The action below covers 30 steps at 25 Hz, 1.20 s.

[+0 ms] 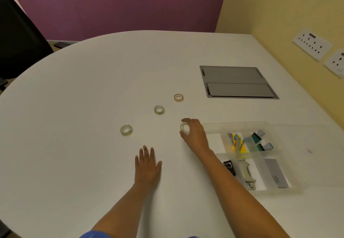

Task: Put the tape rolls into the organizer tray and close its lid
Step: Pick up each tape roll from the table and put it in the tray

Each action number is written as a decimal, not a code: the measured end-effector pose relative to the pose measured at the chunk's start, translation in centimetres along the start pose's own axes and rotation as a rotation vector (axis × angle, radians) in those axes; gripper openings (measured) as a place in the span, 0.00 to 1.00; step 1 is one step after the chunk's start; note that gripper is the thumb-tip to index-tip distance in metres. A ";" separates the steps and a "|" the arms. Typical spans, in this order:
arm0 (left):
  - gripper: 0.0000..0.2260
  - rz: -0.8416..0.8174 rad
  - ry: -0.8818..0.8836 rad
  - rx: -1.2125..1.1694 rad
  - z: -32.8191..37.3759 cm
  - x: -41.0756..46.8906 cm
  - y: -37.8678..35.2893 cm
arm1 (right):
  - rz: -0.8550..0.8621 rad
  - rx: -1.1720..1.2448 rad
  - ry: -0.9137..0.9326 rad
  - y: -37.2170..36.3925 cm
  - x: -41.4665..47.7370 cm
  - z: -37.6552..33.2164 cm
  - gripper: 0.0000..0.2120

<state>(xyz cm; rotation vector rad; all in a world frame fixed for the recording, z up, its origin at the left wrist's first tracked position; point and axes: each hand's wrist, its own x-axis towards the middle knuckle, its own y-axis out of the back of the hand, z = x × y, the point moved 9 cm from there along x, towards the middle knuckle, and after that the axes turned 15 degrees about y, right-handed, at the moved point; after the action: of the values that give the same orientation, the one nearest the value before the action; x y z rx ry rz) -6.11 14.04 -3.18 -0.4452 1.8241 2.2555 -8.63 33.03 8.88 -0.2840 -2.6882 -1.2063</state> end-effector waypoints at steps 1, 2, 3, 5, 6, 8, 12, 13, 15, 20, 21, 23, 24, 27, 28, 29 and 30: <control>0.28 0.008 0.008 -0.003 0.6 0.0 -0.2 | 0.036 0.010 -0.025 1.7 0.1 1.0 0.21; 0.28 0.021 0.019 -0.002 1.2 -0.1 -0.4 | 0.065 0.008 -0.051 3.3 0.1 2.2 0.22; 0.28 0.037 0.030 0.000 1.5 -0.2 -0.5 | 0.083 -0.007 -0.078 4.6 -0.1 3.4 0.23; 0.28 0.068 0.046 -0.005 1.9 -0.5 -0.7 | 0.066 -0.071 -0.141 6.3 -0.8 5.8 0.23; 0.27 0.079 0.052 -0.011 2.0 -0.6 -0.8 | 0.031 -0.110 -0.169 6.6 -1.2 6.8 0.24; 0.28 0.098 0.065 -0.017 2.3 -0.8 -1.0 | -0.063 -0.178 -0.211 6.2 -2.2 8.7 0.23; 0.28 0.126 0.096 -0.026 2.5 -0.8 -1.5 | -0.223 -0.243 -0.212 3.8 -3.2 10.4 0.23; 0.29 0.131 0.101 -0.020 2.5 -0.7 -1.6 | -0.238 -0.251 -0.205 3.4 -3.2 10.6 0.23; 0.32 0.144 0.098 -0.008 2.6 -0.8 -1.6 | -0.235 -0.257 -0.193 2.9 -2.9 10.8 0.23; 0.31 0.161 0.118 -0.011 2.4 -0.7 -1.8 | -0.149 -0.105 -0.217 2.6 -2.8 11.5 0.26; 0.29 0.157 0.124 -0.023 2.3 -0.6 -1.9 | -0.131 -0.095 -0.232 2.7 -2.9 11.7 0.26; 0.29 0.159 0.123 -0.036 2.4 -0.6 -1.9 | -0.124 -0.097 -0.261 2.7 -3.2 12.1 0.25; 0.29 0.166 0.120 -0.035 2.3 -0.6 -1.9 | -0.129 -0.099 -0.271 2.6 -3.2 12.2 0.25; 0.28 0.168 0.113 -0.033 2.4 -0.6 -1.9 | -0.113 -0.076 -0.292 2.5 -3.1 12.2 0.23; 0.28 0.168 0.113 -0.033 2.4 -0.7 -1.9 | -0.103 -0.065 -0.297 2.5 -3.0 12.2 0.23; 0.28 0.171 0.113 -0.033 2.4 -0.7 -2.0 | -0.093 -0.055 -0.299 2.6 -2.9 12.2 0.23; 0.28 0.173 0.111 -0.035 2.4 -0.8 -2.0 | -0.084 -0.048 -0.297 2.6 -2.9 12.2 0.23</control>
<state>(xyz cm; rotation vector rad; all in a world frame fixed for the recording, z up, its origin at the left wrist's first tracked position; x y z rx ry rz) -4.98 16.86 -4.23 -0.4427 1.9489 2.4243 -6.24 43.62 2.09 -0.3892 -2.9516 -1.3494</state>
